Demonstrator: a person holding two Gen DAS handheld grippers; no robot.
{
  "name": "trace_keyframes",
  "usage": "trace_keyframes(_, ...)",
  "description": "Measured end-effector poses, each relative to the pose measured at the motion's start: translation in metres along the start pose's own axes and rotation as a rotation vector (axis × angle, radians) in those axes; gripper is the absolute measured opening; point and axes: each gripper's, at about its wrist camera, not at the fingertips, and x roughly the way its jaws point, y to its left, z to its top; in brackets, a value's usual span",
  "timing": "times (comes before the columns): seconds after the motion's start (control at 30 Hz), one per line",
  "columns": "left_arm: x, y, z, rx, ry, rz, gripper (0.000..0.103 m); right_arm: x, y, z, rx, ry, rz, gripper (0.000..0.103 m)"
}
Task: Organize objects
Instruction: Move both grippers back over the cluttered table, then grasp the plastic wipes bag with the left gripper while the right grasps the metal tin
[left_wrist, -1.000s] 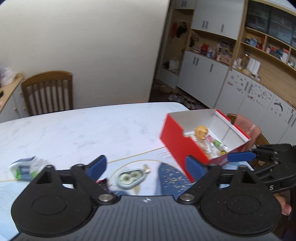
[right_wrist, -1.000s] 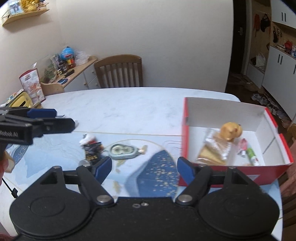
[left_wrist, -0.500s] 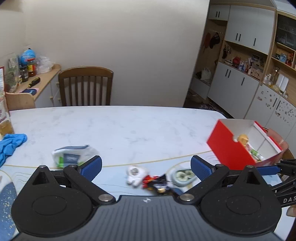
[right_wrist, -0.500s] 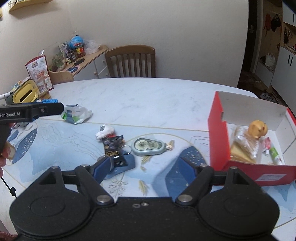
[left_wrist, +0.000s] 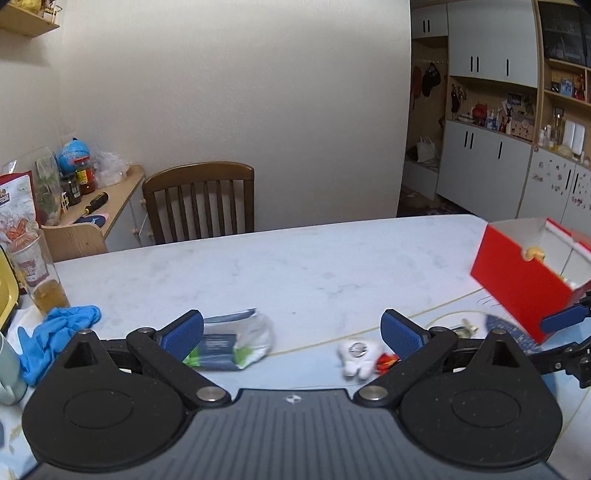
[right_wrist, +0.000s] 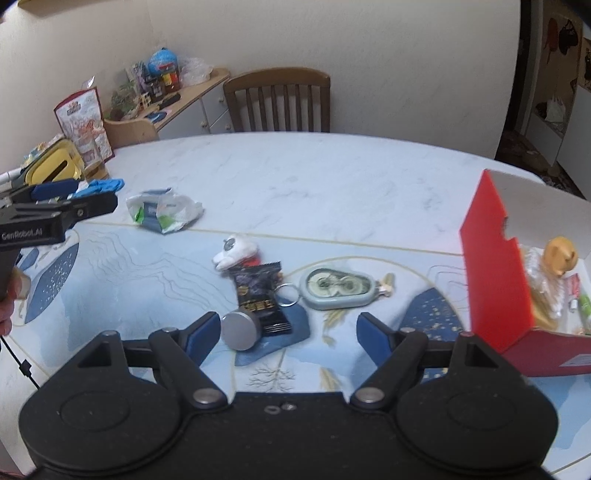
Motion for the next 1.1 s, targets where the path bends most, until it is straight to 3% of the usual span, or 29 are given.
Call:
trace_keyframes(0.37, 0.049, 0.046, -0.016, -0.004, 0.037, 0.032, 0.103, 0.038, 0.033, -0.008, -0.055, 0.079, 0.020, 0.079)
trace_keyframes(0.53, 0.074, 0.063, -0.013, 0.124, 0.046, 0.012, 0.103, 0.050, 0.041, -0.010, -0.090, 0.113, 0.020, 0.076)
trace_keyframes(0.77, 0.116, 0.080, -0.017, 0.260, 0.146, -0.039, 0.102, 0.064, 0.046, -0.011, -0.098, 0.155, 0.018, 0.074)
trace_keyframes(1.1, 0.156, 0.070, -0.028, 0.497, 0.243, -0.103, 0.102, 0.080, 0.051, -0.010, -0.102, 0.179, 0.007, 0.069)
